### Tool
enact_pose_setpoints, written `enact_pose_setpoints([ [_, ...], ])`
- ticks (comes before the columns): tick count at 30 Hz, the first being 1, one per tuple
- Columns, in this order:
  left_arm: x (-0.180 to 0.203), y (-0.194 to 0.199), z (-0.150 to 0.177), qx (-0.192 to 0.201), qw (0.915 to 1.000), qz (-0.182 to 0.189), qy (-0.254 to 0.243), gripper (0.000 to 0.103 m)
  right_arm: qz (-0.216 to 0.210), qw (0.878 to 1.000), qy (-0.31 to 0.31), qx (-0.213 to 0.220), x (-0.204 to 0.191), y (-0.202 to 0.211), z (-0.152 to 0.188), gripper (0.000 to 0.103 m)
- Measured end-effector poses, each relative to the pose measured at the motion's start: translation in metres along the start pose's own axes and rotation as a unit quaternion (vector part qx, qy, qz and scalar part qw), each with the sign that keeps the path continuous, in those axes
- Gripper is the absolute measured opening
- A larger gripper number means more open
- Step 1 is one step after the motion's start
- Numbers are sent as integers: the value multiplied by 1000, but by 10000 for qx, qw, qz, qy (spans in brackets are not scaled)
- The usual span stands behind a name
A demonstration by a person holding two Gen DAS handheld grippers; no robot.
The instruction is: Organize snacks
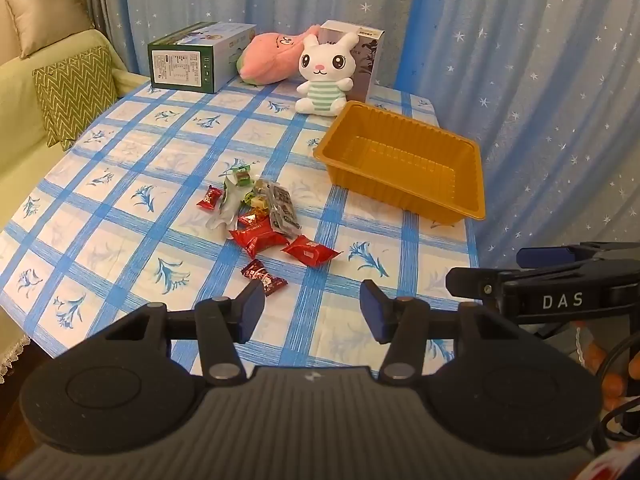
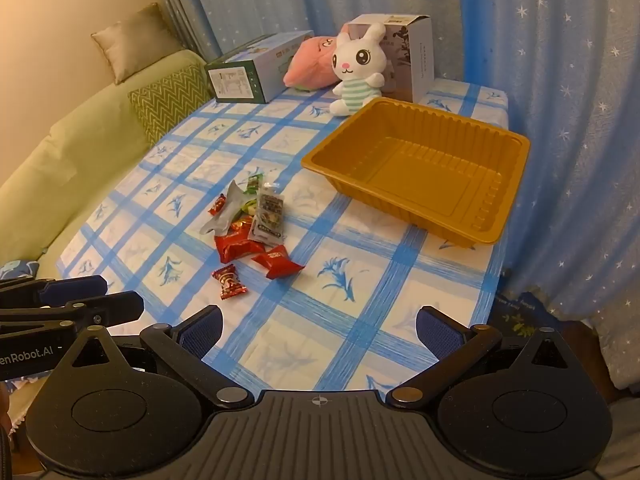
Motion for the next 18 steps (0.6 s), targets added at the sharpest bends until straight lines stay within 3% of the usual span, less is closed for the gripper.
enact_pose_setpoints([
  [18, -1, 4, -1, 26, 10000, -5, 11, 50, 10, 10000, 13, -1, -4, -2, -1, 103],
])
Point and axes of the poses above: each gripper's, at about its wrist camera, not at the fingertips, and y roughly against the way its jaws point, x to its right, z to its underside, the point moved 1 cm from there along -y, roughly the way its jaws point, and after that the axes turned 1 degree about x, right-handed, at the moved point
